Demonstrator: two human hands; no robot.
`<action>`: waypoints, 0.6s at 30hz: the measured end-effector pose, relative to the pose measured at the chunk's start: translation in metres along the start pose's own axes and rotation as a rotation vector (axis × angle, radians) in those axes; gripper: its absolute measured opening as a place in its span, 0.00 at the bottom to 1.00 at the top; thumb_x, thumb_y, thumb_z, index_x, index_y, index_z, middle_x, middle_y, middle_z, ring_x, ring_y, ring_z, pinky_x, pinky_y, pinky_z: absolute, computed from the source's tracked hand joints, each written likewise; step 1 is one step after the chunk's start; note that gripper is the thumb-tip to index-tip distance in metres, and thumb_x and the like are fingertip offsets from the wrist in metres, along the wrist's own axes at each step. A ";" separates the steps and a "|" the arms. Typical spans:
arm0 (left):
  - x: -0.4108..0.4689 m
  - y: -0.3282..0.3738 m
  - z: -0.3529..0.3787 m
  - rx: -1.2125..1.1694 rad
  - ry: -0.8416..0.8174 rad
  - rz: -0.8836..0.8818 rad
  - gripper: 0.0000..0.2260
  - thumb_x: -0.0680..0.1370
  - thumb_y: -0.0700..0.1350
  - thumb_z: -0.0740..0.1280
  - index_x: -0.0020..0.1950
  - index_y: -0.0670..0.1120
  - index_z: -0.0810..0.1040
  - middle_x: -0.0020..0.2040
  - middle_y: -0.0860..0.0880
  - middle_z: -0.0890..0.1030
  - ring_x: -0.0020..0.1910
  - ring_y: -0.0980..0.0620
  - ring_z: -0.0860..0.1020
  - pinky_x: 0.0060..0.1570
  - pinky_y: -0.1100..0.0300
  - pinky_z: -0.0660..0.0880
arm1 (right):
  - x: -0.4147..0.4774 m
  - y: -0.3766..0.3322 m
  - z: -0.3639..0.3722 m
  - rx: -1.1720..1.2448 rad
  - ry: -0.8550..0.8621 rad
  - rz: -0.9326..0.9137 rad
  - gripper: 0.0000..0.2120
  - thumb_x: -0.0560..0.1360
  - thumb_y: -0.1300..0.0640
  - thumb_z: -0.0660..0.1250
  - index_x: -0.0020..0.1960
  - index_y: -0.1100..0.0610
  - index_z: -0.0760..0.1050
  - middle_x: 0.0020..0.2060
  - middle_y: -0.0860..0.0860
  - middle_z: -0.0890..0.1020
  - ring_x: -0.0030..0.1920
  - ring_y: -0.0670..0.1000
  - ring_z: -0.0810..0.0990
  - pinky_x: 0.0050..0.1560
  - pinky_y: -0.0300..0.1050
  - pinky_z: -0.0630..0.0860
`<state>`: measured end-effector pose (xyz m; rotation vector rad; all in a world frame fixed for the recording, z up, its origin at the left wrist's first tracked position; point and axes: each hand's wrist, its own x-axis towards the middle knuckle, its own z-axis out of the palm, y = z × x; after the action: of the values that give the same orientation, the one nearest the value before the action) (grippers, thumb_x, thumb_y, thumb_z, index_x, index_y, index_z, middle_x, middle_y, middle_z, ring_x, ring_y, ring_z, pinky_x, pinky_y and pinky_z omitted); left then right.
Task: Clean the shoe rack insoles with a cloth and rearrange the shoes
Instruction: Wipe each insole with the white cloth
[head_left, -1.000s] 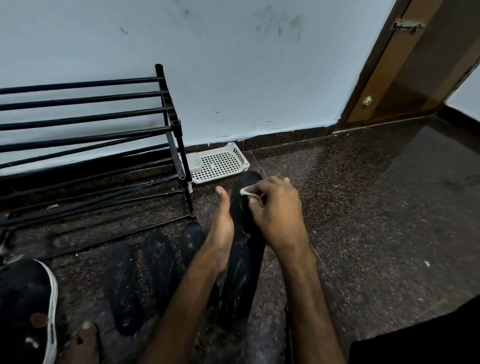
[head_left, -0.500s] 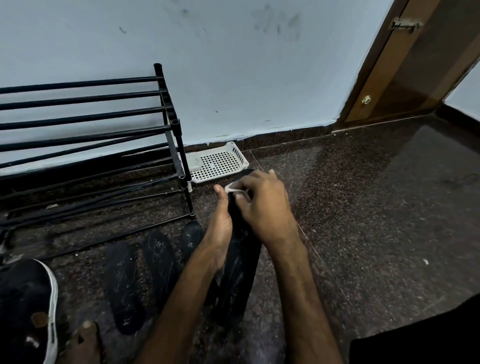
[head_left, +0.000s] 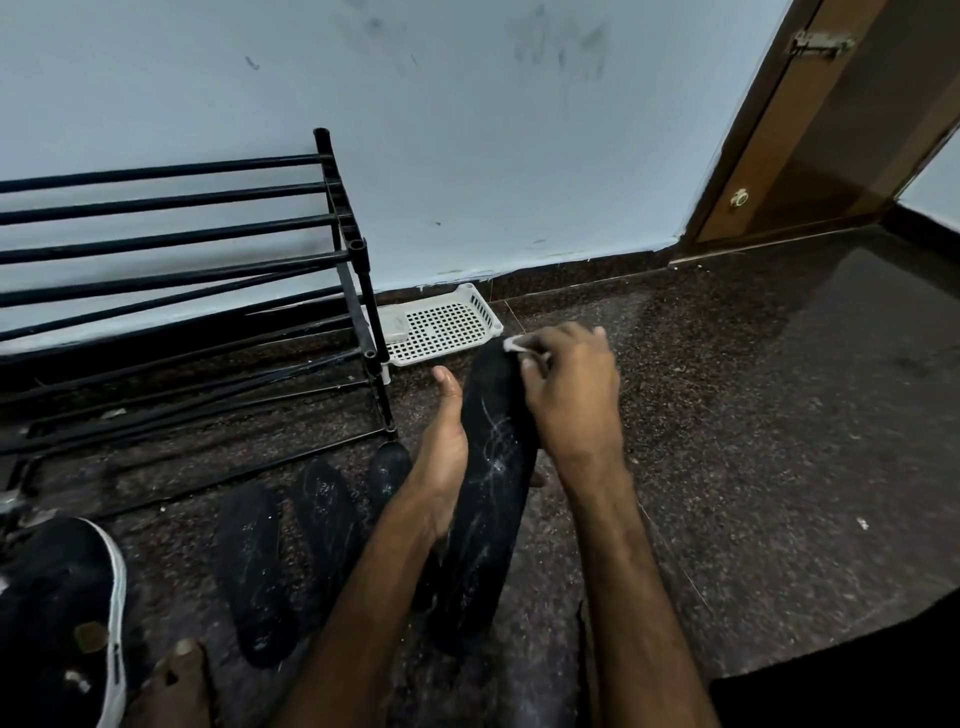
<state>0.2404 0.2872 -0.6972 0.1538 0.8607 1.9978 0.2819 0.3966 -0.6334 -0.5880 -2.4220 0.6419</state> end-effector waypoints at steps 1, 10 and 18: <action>0.000 0.001 -0.001 0.013 0.007 -0.008 0.42 0.72 0.76 0.49 0.69 0.45 0.75 0.60 0.37 0.79 0.52 0.40 0.82 0.50 0.41 0.80 | 0.002 0.010 -0.002 -0.008 0.047 0.052 0.11 0.75 0.59 0.71 0.57 0.56 0.81 0.54 0.51 0.82 0.50 0.43 0.77 0.72 0.55 0.68; -0.003 0.004 -0.007 -0.049 -0.033 -0.056 0.45 0.73 0.76 0.44 0.63 0.42 0.79 0.50 0.36 0.81 0.41 0.40 0.80 0.38 0.49 0.81 | -0.019 0.033 0.000 0.525 0.018 0.432 0.04 0.74 0.59 0.73 0.48 0.54 0.84 0.37 0.46 0.85 0.35 0.42 0.83 0.36 0.35 0.76; -0.004 0.004 -0.003 -0.089 -0.026 -0.004 0.42 0.76 0.73 0.44 0.58 0.41 0.82 0.49 0.37 0.82 0.42 0.42 0.81 0.36 0.46 0.81 | -0.020 0.023 -0.005 0.827 -0.121 0.438 0.06 0.76 0.58 0.71 0.50 0.60 0.83 0.40 0.53 0.86 0.39 0.48 0.83 0.39 0.41 0.80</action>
<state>0.2387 0.2817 -0.6964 0.1271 0.7532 2.0218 0.3064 0.4054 -0.6503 -0.7150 -1.8656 1.7701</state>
